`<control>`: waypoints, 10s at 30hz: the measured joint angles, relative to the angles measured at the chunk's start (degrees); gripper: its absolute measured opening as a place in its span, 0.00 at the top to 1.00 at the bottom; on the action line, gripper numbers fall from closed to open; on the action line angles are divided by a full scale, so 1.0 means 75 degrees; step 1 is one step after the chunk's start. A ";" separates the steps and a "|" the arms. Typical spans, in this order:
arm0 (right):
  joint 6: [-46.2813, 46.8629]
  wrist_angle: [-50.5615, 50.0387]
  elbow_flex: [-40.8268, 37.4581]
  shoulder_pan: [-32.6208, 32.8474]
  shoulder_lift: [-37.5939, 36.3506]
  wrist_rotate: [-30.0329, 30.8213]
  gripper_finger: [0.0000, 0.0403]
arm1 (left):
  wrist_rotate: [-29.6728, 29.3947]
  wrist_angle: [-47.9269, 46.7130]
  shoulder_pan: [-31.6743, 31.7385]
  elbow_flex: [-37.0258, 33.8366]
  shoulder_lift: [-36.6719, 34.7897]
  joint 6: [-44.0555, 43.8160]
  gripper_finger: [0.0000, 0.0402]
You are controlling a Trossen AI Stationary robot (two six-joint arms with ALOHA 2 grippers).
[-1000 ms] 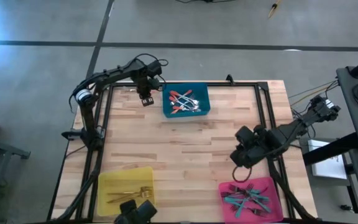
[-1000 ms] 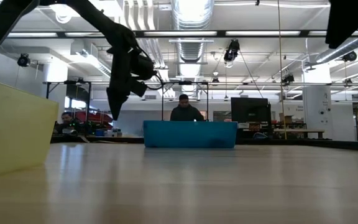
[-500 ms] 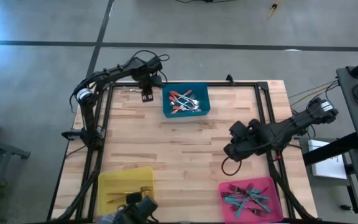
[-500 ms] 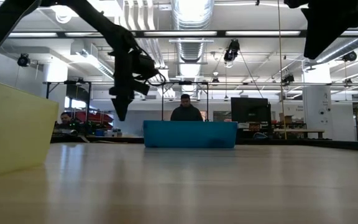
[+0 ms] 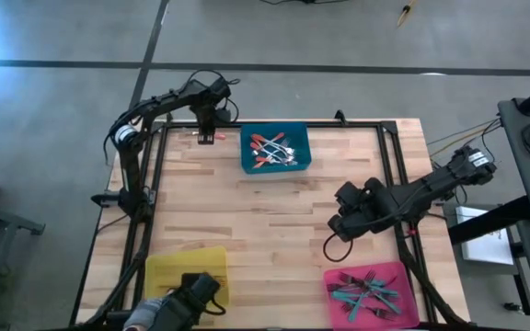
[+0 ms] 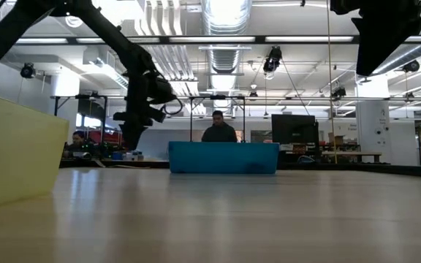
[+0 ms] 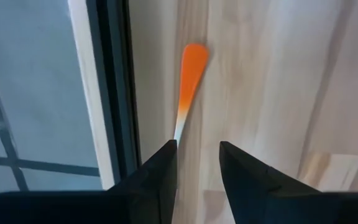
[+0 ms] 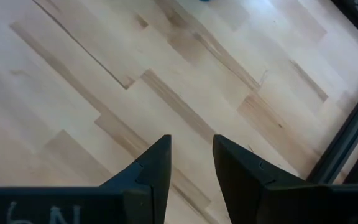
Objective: Sort silverware by color (type)
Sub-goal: Put the orange fork into the blue bin
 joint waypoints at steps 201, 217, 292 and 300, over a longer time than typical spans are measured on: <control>0.0113 0.0989 -0.0399 0.0003 0.0505 -0.0050 0.72 | 0.0259 -0.0922 0.0536 0.0329 0.1160 -0.2417 0.79; -0.0088 0.0989 -0.0402 0.0003 0.0502 -0.0050 0.72 | -0.0271 -0.0614 0.0400 0.0329 0.1185 -0.1861 0.79; -0.0409 0.0907 -0.1033 0.0359 -0.0237 0.0015 0.72 | 0.3819 0.4740 -0.1826 0.0595 0.0450 -0.7096 1.00; -0.0407 0.0511 -0.1090 0.0428 -0.0514 0.0031 0.72 | 0.4021 0.4589 -0.1894 0.0597 0.0505 -0.7415 0.93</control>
